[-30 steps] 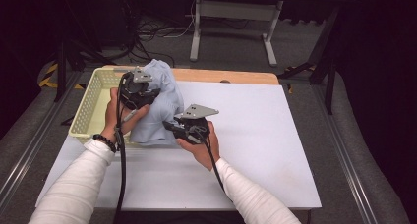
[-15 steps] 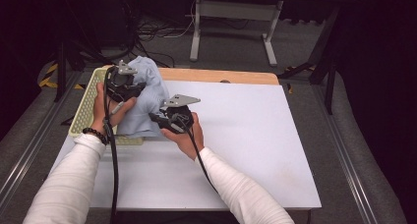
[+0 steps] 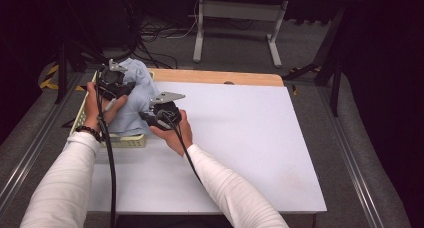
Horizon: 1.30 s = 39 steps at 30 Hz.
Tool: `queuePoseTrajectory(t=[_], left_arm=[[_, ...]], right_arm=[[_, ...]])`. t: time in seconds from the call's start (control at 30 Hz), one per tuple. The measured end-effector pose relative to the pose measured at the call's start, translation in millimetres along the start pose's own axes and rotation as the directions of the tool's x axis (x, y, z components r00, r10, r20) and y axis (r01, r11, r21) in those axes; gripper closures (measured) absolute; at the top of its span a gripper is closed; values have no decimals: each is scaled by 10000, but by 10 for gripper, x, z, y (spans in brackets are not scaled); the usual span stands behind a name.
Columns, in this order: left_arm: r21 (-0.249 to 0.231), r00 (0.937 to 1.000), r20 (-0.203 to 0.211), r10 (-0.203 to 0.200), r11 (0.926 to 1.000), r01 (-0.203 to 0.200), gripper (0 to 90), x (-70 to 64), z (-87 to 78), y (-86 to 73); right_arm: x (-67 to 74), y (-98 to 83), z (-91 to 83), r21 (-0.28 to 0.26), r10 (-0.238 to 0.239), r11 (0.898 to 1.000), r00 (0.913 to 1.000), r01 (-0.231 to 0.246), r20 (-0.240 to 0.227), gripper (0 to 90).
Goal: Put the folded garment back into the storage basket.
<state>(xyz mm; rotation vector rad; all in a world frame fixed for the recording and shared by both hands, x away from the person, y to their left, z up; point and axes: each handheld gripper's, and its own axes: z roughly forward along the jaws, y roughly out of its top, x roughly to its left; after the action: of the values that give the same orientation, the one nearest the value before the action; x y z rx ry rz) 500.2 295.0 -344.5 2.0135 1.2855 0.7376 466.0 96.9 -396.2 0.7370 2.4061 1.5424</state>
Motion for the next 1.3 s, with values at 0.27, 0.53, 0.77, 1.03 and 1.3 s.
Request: queuePoseTrajectory(t=[0.27,0.53,0.77,1.03,1.3], left_arm=[[246,9995,-240,-225,9994,231,712,152,34,-73],[917,9995,35,-302,9953,298,727,252,122,-151],[1766,9987,410,-306,9840,229,751,302,233,-247],[2906,9998,188,87,9568,-138,752,295,390,-314],[3365,10000,-35,30,9417,-16,748,296,566,-380]], right_arm=[[61,43,154,191,-80,9998,10000,81,-47,684],[136,49,292,636,-54,9979,9994,76,-352,619],[199,27,220,878,-167,9959,9989,205,-432,454],[96,-31,-291,-21,-508,9987,9982,508,-314,460],[-142,-247,-958,-353,-922,9950,9947,939,460,461]])
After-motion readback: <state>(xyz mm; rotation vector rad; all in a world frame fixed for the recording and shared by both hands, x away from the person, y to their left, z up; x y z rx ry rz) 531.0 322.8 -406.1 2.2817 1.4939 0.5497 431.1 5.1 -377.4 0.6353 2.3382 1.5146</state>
